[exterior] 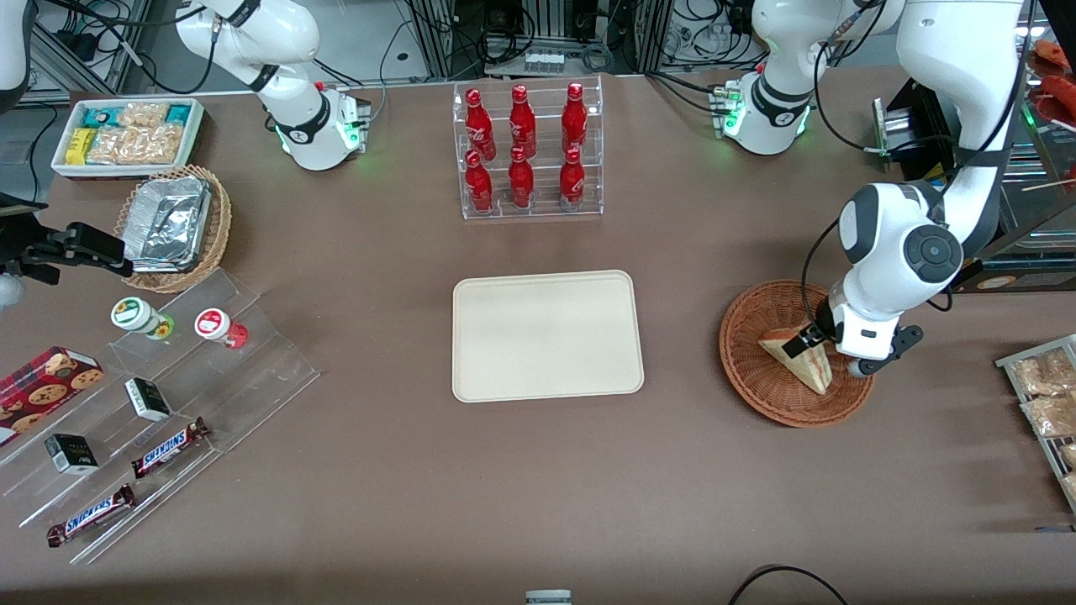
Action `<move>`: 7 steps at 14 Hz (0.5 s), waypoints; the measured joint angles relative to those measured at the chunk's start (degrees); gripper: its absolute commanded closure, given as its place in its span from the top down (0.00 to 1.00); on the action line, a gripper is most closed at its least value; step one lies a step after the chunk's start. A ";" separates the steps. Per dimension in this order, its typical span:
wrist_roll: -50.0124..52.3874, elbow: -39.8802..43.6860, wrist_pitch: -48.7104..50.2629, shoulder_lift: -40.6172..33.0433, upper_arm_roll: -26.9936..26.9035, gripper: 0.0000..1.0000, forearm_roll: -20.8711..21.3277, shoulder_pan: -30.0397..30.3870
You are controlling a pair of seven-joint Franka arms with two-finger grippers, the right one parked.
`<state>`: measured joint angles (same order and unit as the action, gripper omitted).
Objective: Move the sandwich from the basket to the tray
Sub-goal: 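Close the left gripper on the sandwich's wrapped edge and lift it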
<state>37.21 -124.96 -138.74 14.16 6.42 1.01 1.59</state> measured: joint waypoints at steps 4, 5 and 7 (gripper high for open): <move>0.41 0.00 -0.94 1.25 -0.02 0.00 0.00 0.01; 0.46 0.00 -0.95 1.31 -0.02 0.00 0.00 0.01; 0.50 0.09 -0.95 1.31 -0.03 0.00 0.00 0.01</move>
<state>37.70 -124.87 -139.69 15.47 6.40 1.01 1.61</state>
